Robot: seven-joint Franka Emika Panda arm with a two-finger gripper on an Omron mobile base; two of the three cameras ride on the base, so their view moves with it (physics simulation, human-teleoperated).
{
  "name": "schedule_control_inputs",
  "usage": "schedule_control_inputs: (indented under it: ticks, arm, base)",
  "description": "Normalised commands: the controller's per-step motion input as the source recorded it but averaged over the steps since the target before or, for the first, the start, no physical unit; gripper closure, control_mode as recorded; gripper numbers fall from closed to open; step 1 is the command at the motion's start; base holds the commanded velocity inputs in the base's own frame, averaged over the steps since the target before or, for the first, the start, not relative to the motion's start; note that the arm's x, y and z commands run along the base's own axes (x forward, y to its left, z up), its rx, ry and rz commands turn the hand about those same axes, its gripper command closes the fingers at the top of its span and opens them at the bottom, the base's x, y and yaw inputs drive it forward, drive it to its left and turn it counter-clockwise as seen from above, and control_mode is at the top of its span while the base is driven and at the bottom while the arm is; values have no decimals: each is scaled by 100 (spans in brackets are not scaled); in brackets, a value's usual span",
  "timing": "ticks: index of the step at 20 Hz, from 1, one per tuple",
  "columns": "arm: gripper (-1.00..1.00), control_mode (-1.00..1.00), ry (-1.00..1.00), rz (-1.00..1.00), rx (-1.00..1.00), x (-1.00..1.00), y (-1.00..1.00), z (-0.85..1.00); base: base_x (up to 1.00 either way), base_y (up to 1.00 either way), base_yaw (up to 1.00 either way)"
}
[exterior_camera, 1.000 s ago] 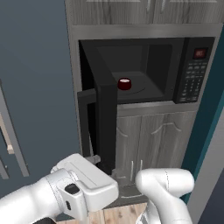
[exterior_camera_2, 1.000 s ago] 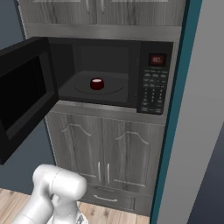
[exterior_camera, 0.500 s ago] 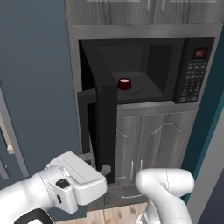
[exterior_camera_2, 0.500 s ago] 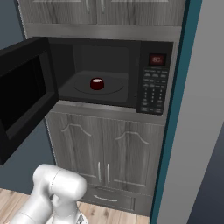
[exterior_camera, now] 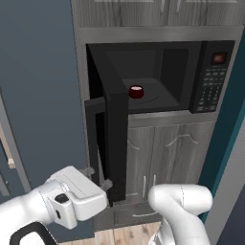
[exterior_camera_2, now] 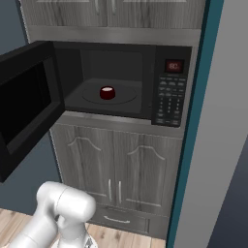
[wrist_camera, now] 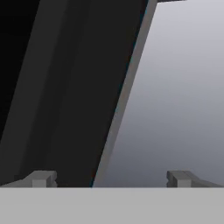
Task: Pick the mug from the counter and place it inside the microwave. Then close the microwave.
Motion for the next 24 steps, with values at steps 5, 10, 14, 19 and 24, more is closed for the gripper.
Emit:
schedule_control_inputs:
  ticks: [5,10,14,19,24]
  arm:
    - [-100,-100,0,0,0,31,7,0]
    - [-100,-100,0,0,0,28,12,-6]
    - [-100,-100,0,0,0,24,13,-4]
    - [-100,-100,0,0,0,5,-6,0]
    - [-100,-100,0,0,0,0,-45,0]
  base:
    - [0,0,0]
    - [0,0,0]
    - [0,0,0]
    - [0,0,0]
    - [0,0,0]
